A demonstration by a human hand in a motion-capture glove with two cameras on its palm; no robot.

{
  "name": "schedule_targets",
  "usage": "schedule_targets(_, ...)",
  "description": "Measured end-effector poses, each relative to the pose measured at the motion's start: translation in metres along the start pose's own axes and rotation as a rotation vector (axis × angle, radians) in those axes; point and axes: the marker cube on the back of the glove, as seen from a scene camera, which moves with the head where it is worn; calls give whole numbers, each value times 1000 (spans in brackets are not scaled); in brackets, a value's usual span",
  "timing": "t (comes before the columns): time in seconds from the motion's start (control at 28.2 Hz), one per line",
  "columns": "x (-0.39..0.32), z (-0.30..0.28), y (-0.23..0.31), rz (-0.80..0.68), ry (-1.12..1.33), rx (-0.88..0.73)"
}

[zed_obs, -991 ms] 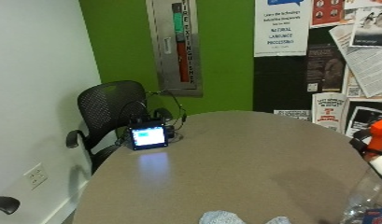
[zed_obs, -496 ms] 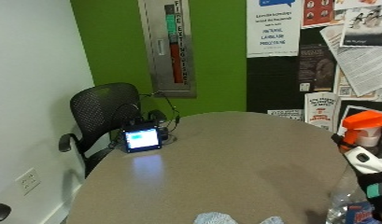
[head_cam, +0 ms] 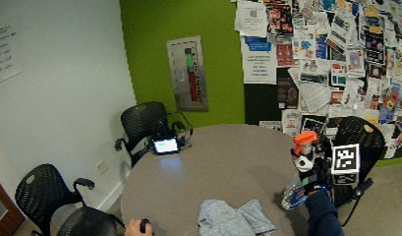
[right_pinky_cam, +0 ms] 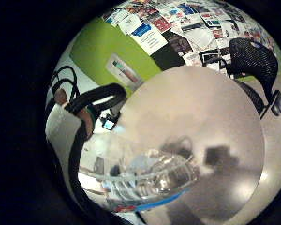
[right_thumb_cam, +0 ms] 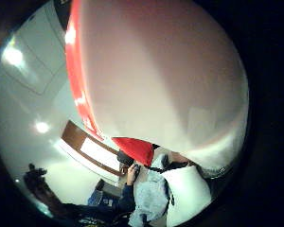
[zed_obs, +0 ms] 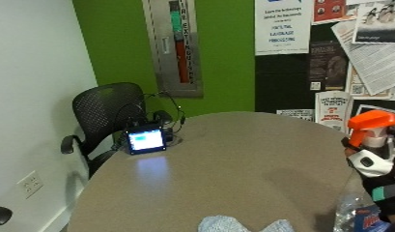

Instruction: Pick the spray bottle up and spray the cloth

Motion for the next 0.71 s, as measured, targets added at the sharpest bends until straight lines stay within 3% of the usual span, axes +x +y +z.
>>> schedule_targets(0.71, -13, -24, -14, -73, 18, 83)
